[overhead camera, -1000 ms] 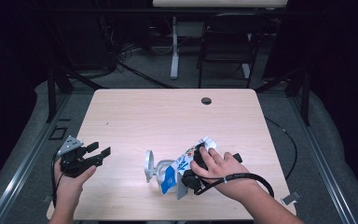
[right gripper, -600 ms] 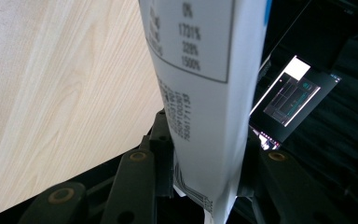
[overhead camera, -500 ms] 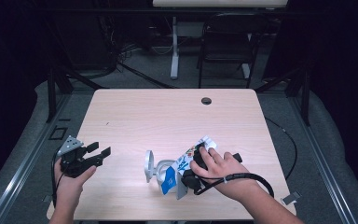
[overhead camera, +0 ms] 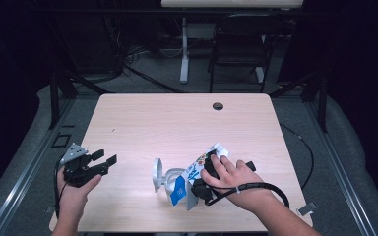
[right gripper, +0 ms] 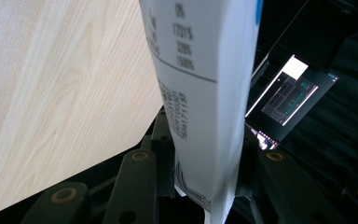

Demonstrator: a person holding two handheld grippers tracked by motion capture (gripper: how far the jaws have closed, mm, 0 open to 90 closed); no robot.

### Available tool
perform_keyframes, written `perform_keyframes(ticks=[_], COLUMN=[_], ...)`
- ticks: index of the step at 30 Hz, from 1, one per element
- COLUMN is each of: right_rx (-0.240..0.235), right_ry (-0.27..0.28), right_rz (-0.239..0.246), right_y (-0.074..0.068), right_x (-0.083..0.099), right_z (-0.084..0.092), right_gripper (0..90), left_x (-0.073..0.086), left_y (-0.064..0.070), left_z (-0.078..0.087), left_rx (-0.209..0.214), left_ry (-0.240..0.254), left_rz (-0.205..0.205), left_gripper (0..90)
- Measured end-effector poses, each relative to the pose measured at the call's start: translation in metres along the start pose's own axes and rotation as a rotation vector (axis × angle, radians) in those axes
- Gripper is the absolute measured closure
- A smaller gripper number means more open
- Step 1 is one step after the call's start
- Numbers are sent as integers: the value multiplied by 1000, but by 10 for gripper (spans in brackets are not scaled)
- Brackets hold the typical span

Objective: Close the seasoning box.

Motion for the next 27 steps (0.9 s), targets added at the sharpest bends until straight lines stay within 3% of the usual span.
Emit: perform_keyframes(ticks=[1, 5, 14, 27], right_rx=[6, 1, 16, 20], right_ry=[-28, 3, -21, -9], right_rz=[20, -7, 15, 11], right_y=[2, 0, 2, 3], right_x=[0, 0, 1, 1], right_z=[2, 0, 2, 1], right_gripper=[695, 699, 706, 708], left_x=[0, 0, 1, 1], left_y=[0, 0, -1, -1], left_z=[0, 0, 0, -1], left_rx=[0, 0, -2, -2], left_ry=[0, 0, -3, -2], left_rz=[-1, -1, 0, -1], left_gripper=[420, 420, 420, 420])
Point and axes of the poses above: each handheld gripper's, and its own axes: z roughly backward along the jaws, x roughly out of its underside, y roughly to its right, the point moved 3 cm from there along -z, roughly forward along the jaws, and after that the axes turned 2 degrees about y, right-handed, at the moved point
